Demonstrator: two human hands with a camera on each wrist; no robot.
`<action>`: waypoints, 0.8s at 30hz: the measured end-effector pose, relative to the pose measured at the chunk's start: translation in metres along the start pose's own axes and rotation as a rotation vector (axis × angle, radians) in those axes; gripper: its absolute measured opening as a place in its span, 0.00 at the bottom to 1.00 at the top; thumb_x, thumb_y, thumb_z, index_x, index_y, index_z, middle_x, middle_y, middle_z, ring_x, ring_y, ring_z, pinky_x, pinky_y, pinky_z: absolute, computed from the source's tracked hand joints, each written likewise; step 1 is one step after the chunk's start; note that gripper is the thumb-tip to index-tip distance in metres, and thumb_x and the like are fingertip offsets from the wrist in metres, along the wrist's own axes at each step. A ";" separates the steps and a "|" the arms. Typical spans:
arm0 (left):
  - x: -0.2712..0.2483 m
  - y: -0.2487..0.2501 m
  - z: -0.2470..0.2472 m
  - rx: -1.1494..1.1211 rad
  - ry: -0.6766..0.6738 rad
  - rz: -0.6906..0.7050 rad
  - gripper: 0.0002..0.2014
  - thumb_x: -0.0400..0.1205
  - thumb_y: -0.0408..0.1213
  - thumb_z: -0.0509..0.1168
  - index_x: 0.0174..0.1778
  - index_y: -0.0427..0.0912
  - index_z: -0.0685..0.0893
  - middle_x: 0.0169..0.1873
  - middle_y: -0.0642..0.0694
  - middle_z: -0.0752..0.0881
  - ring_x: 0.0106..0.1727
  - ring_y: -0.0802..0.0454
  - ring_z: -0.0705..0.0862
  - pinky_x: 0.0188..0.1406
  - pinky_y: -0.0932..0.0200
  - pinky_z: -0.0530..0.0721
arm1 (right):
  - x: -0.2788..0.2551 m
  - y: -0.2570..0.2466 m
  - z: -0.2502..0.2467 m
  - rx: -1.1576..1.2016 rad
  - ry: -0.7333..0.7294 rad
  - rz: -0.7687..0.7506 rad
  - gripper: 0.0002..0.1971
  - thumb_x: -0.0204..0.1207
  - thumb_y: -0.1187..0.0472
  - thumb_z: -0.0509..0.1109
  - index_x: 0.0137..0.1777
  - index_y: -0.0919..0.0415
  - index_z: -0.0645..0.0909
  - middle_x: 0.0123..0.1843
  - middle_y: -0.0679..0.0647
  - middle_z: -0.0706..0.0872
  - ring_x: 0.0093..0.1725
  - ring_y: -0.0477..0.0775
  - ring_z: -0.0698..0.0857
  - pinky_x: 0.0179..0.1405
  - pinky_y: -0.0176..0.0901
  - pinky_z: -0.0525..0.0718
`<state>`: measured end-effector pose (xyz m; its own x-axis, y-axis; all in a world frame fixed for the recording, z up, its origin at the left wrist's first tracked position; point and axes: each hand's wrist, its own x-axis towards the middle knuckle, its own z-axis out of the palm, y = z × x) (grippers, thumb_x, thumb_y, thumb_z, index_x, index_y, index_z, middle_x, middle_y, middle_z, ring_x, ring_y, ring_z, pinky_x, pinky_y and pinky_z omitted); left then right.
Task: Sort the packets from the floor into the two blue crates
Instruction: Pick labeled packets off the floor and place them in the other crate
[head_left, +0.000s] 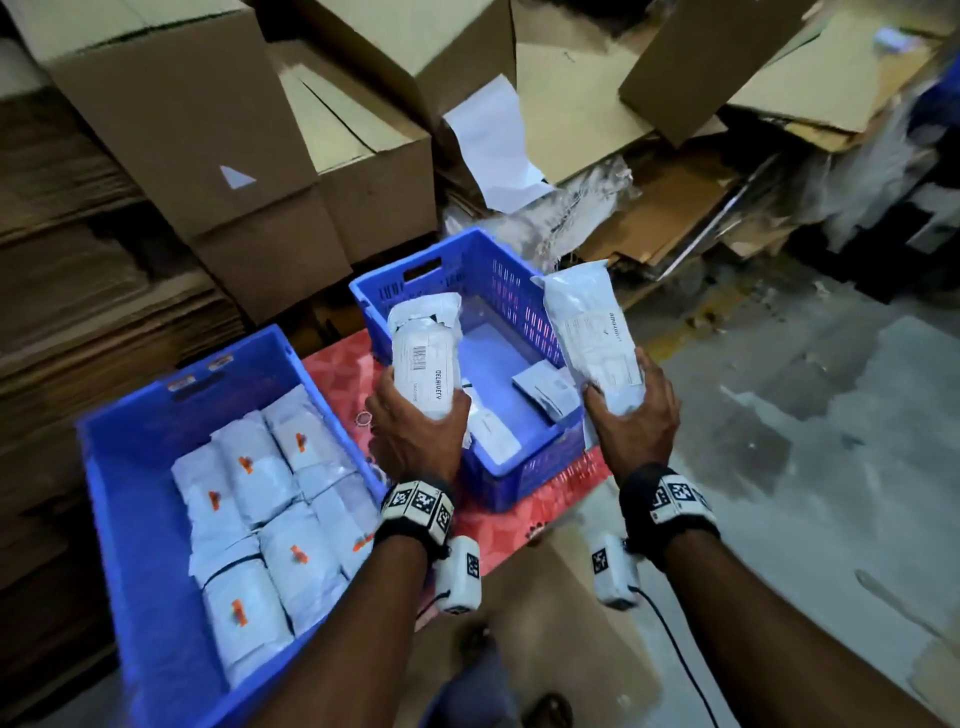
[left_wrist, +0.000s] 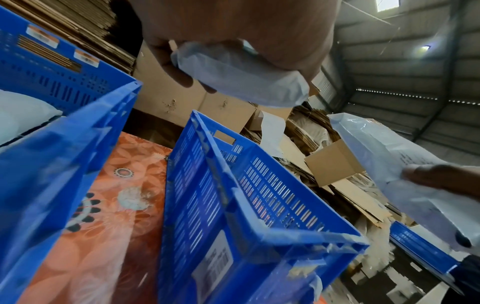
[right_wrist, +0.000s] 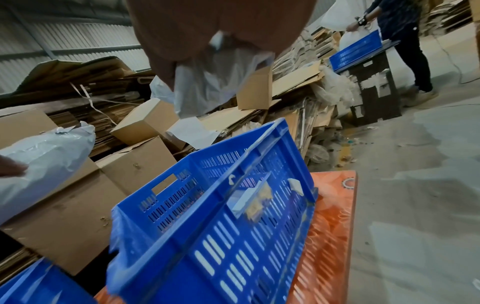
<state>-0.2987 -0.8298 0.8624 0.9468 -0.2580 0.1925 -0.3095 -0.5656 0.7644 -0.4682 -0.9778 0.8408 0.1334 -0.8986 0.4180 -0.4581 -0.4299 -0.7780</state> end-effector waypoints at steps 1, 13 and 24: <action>0.007 0.003 0.007 0.020 0.009 -0.007 0.46 0.67 0.60 0.73 0.79 0.46 0.65 0.68 0.38 0.77 0.64 0.34 0.79 0.57 0.41 0.78 | 0.008 0.001 0.006 0.003 -0.007 -0.003 0.37 0.65 0.44 0.76 0.72 0.62 0.78 0.66 0.60 0.84 0.63 0.65 0.82 0.65 0.54 0.77; 0.132 0.057 0.122 0.168 0.029 -0.172 0.46 0.66 0.65 0.69 0.78 0.46 0.67 0.67 0.35 0.78 0.67 0.32 0.77 0.65 0.37 0.69 | 0.178 0.011 0.060 0.025 -0.177 0.021 0.31 0.67 0.47 0.80 0.70 0.51 0.76 0.65 0.52 0.84 0.61 0.54 0.82 0.53 0.36 0.75; 0.165 0.037 0.186 0.289 -0.089 -0.390 0.45 0.71 0.68 0.66 0.76 0.41 0.67 0.69 0.34 0.76 0.70 0.33 0.75 0.69 0.37 0.65 | 0.224 0.026 0.160 0.005 -0.550 -0.002 0.33 0.66 0.43 0.78 0.67 0.58 0.75 0.61 0.56 0.84 0.58 0.55 0.83 0.56 0.43 0.81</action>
<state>-0.1702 -1.0392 0.8084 0.9896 -0.0425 -0.1371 0.0428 -0.8241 0.5648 -0.3097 -1.2044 0.8397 0.5746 -0.8106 0.1130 -0.4536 -0.4304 -0.7804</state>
